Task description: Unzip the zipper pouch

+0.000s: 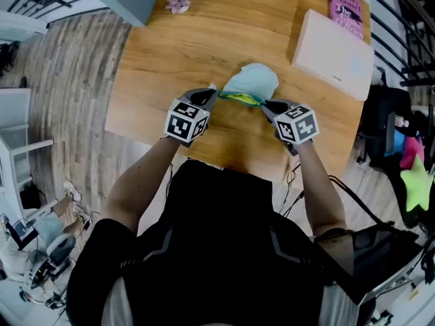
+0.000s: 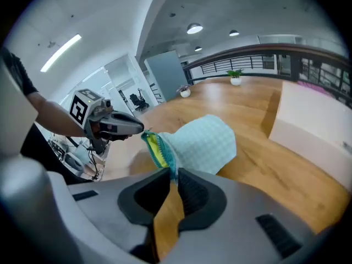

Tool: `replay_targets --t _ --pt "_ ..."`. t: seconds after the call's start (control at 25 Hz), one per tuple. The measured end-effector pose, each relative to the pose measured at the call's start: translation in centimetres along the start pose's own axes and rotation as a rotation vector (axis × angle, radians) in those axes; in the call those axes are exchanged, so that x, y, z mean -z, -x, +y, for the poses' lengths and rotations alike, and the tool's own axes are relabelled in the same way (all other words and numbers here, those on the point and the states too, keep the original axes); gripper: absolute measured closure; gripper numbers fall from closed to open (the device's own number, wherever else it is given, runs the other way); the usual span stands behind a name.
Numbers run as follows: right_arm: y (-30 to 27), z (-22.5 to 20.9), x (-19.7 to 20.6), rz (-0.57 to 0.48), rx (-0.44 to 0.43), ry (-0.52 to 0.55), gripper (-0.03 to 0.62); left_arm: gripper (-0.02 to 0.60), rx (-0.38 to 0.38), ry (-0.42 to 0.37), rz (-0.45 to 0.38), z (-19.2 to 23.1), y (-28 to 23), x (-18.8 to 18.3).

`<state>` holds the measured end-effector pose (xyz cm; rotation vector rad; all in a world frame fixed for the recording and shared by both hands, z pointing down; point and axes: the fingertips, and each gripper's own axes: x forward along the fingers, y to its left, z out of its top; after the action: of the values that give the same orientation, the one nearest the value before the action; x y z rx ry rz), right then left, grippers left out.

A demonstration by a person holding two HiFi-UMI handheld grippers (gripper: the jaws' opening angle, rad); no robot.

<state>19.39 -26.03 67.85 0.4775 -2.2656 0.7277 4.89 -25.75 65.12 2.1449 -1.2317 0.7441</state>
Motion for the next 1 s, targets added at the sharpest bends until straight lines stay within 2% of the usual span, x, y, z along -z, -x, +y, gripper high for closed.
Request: replay_targets --t 0.12,0.28,0.48,0.64,0.72,0.84,0.92,1.0 --pt "-0.8 0.0 2.1 0.029 -0.003 -0.035 0.54 0.549 0.017 -0.007 0.053 -0.4 -0.8 2.0" --pt "-1.1 -0.3 2.9 0.036 0.006 -0.081 0.539 0.549 0.04 -0.014 0.085 -0.6 -1.4 3.5" --pt "-1.8 -0.5 3.4 0.071 0.037 -0.066 0.537 0.549 0.059 -0.017 0.126 -0.5 -2.1 5.0" --pt "-2.1 -0.6 3.7 0.066 0.068 -0.084 0.534 0.549 0.069 -0.025 0.132 -0.3 -2.4 5.3" --pt "-2.1 -0.5 3.9 0.068 0.096 -0.059 0.531 0.548 0.078 -0.023 0.117 -0.3 -2.4 5.2" --pt "-2.0 -0.3 3.9 0.096 0.144 0.007 0.503 0.546 0.109 -0.021 0.087 -0.5 -2.0 4.6" --pt "-1.7 0.0 3.9 0.095 0.158 0.001 0.444 0.546 0.124 -0.041 0.092 -0.8 -1.3 4.5" --pt "-1.1 0.3 3.5 0.081 0.174 -0.011 0.43 0.546 0.138 -0.077 0.087 -0.9 -0.5 4.1"
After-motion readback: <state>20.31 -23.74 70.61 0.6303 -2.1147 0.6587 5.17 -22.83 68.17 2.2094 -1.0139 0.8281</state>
